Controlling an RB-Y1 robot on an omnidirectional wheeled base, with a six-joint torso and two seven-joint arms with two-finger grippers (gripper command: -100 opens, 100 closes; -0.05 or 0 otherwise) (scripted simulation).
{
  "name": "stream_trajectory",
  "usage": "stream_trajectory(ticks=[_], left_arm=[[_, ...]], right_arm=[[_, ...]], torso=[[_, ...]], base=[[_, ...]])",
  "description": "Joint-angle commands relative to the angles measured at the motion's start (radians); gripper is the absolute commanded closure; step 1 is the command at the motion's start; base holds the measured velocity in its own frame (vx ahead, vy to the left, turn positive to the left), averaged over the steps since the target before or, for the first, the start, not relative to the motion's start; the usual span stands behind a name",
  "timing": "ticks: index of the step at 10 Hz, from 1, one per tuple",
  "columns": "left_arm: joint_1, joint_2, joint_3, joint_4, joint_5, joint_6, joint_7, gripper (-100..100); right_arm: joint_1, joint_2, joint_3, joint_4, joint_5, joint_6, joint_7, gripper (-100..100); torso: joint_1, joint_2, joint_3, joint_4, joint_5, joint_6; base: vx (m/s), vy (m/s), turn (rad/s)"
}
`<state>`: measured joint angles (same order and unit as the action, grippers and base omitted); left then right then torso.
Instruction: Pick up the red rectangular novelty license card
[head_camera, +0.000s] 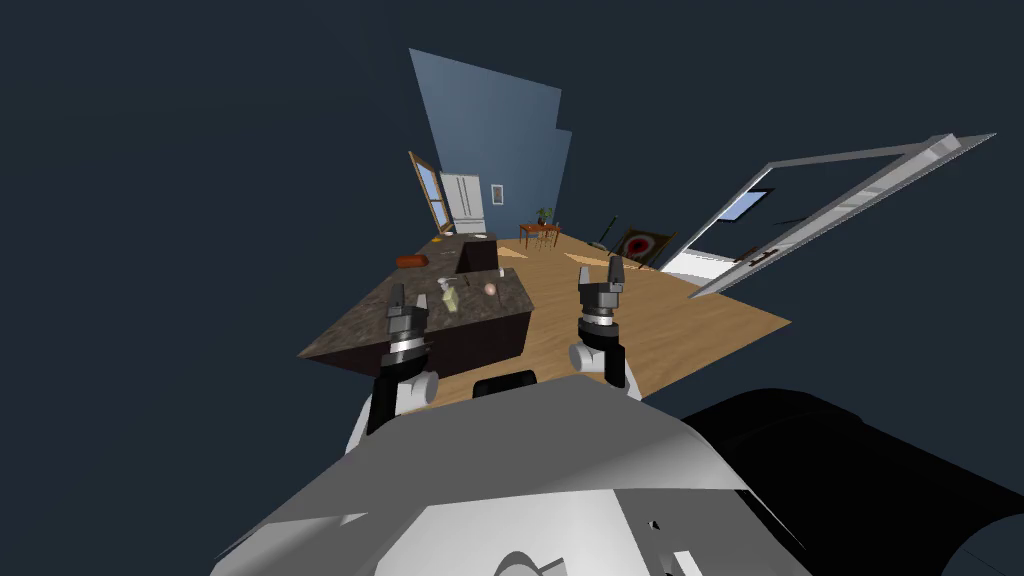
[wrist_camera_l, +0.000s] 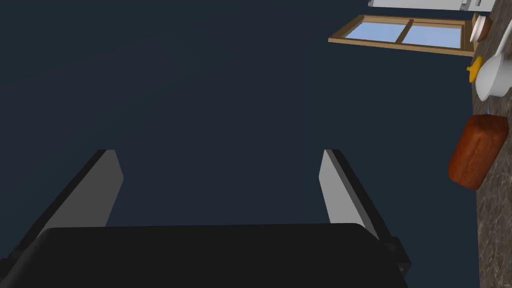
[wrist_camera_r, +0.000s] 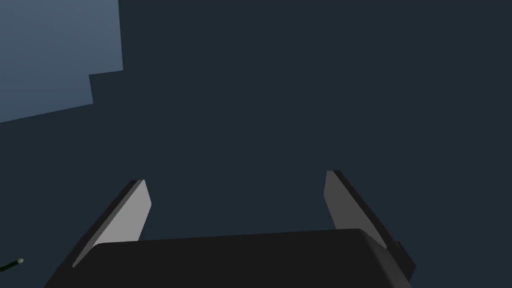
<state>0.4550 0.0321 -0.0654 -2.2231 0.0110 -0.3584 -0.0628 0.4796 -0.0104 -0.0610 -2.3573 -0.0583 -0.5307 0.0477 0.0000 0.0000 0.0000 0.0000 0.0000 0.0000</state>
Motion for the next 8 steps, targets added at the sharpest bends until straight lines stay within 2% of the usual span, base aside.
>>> stream_trajectory(ticks=[1,4,8], left_arm=[[0.009,0.028,0.005,0.014,-0.008,-0.005,0.001,-100],[0.047,0.102,0.026,0.066,-0.041,-0.026,0.007,-100],[0.137,0.226,0.074,0.172,-0.117,-0.074,0.019,-100]], right_arm=[[0.000,0.000,0.000,0.000,0.000,0.000,0.000,0],[0.000,0.000,0.000,0.000,0.000,0.000,0.000,0],[0.000,0.000,0.000,0.000,0.000,0.000,0.000,0]], torso=[[0.000,0.000,0.000,0.000,0.000,0.000],[-0.006,-0.001,-0.001,0.000,-0.001,0.000],[-0.016,-0.005,-0.003,-0.001,-0.004,0.000]], base=[[0.014,-0.034,-0.021],[0.024,-0.110,-0.032],[0.064,-0.243,-0.053]])
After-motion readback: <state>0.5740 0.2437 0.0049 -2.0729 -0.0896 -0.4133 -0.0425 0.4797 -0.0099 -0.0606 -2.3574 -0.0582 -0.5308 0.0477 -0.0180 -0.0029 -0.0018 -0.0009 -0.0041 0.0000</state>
